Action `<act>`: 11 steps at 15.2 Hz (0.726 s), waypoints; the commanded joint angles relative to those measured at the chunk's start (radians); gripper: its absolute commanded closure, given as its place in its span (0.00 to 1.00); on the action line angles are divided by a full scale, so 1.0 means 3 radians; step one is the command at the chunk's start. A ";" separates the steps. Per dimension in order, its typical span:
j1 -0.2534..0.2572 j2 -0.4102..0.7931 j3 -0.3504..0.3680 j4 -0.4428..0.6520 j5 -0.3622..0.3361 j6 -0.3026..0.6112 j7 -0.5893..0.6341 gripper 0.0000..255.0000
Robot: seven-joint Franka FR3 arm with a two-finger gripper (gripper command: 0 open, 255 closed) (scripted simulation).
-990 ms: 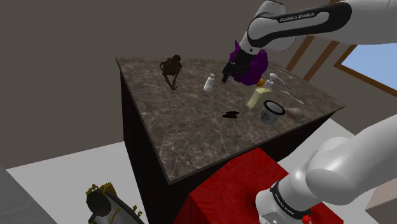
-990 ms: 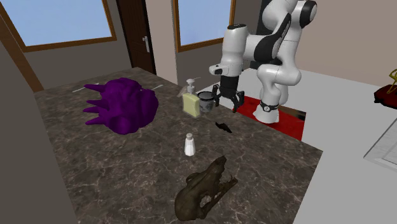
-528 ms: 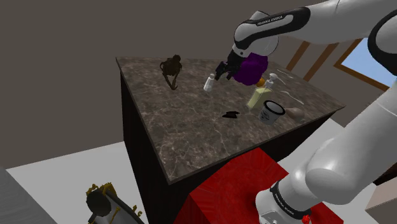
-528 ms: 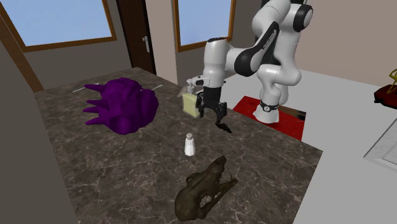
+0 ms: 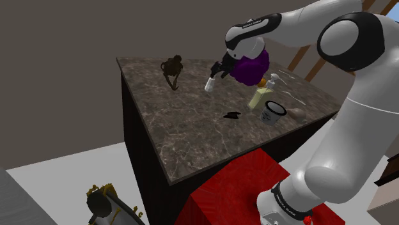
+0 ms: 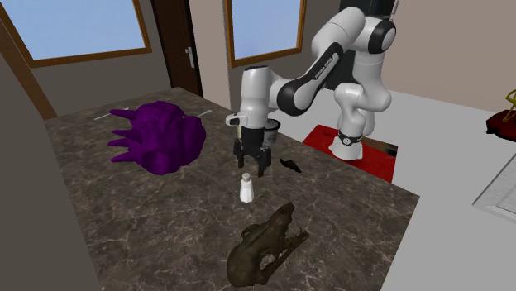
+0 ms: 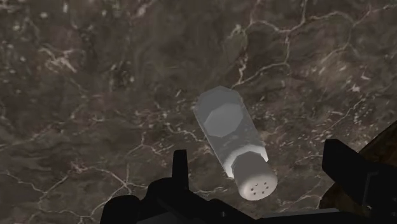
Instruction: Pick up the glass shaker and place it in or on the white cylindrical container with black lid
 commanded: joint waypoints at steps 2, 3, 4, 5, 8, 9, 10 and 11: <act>-0.0025 0.0138 0.0031 0.0055 0.0082 0.0084 -0.0055 0.00; -0.0027 0.0170 0.0040 0.0057 0.0099 0.0113 -0.0066 0.00; -0.0030 0.0204 0.0049 0.0060 0.0116 0.0142 -0.0076 0.00; -0.0033 0.0237 0.0058 0.0064 0.0133 0.0170 -0.0087 0.00; -0.0038 0.0290 0.0074 0.0071 0.0160 0.0214 -0.0103 0.00; -0.0038 0.0290 0.0074 0.0071 0.0160 0.0214 -0.0103 0.00; -0.0038 0.0290 0.0074 0.0071 0.0160 0.0214 -0.0103 0.00; -0.0038 0.0290 0.0074 0.0071 0.0160 0.0214 -0.0103 0.00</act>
